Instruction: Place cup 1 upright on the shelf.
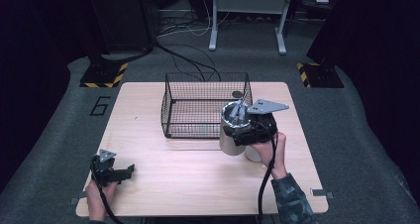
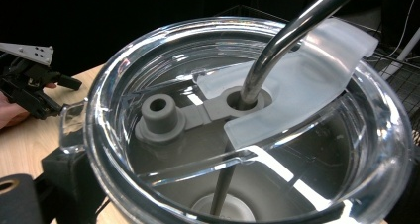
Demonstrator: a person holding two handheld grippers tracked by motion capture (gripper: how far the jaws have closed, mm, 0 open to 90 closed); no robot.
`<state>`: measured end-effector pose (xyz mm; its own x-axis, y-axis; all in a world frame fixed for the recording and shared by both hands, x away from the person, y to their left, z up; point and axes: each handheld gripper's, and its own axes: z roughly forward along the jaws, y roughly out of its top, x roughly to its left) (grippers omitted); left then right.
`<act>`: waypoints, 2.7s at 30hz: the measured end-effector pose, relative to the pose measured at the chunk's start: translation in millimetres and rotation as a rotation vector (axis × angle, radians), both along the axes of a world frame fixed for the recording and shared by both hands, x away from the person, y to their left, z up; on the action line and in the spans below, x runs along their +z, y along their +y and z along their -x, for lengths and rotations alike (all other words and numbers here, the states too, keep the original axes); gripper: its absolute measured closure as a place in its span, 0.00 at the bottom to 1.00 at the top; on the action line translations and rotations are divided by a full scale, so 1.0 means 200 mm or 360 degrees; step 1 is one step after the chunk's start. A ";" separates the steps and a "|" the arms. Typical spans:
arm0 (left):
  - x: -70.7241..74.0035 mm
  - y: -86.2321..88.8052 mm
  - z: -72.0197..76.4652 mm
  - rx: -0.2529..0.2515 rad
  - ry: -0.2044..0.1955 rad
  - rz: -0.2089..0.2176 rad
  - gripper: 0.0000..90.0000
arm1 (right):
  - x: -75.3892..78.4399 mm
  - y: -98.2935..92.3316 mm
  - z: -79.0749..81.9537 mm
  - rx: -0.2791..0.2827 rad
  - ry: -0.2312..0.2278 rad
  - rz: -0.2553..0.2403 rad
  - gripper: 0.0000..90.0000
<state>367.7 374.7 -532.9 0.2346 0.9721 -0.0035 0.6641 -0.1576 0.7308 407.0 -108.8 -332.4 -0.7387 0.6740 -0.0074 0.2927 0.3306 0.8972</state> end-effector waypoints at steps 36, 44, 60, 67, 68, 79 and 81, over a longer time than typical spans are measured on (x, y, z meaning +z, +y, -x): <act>0.00 0.00 0.00 -0.0015 -0.0004 -0.0004 0.01 | 0.15 0.19 -0.26 0.0010 -0.0022 -0.0010 0.04; 0.00 0.00 0.00 -0.0026 0.0009 -0.0007 0.01 | 0.17 0.23 -0.33 0.0002 -0.0016 -0.0020 0.04; 0.00 0.00 0.00 -0.0028 0.0007 -0.0010 0.01 | 0.16 0.30 -0.42 -0.0020 -0.0006 -0.0012 0.04; 0.00 0.00 0.00 -0.0027 0.0010 -0.0008 0.01 | 0.15 0.34 -0.46 -0.0031 0.0000 -0.0018 0.04; 0.00 0.00 0.00 -0.0027 0.0010 -0.0007 0.01 | 0.15 0.35 -0.46 -0.0026 -0.0007 -0.0016 0.04; 0.00 0.00 0.00 -0.0027 0.0009 -0.0011 0.01 | 0.14 0.43 -0.52 -0.0035 -0.0016 0.0020 0.04; 0.00 0.00 0.00 -0.0027 0.0006 -0.0013 0.01 | 0.14 0.45 -0.53 -0.0040 -0.0012 0.0016 0.04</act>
<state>367.7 375.5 -532.5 0.2511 0.9679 0.0035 0.6640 -0.1749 0.7270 513.9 -19.3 -304.8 -0.7216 0.6920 -0.0198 0.2941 0.3324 0.8961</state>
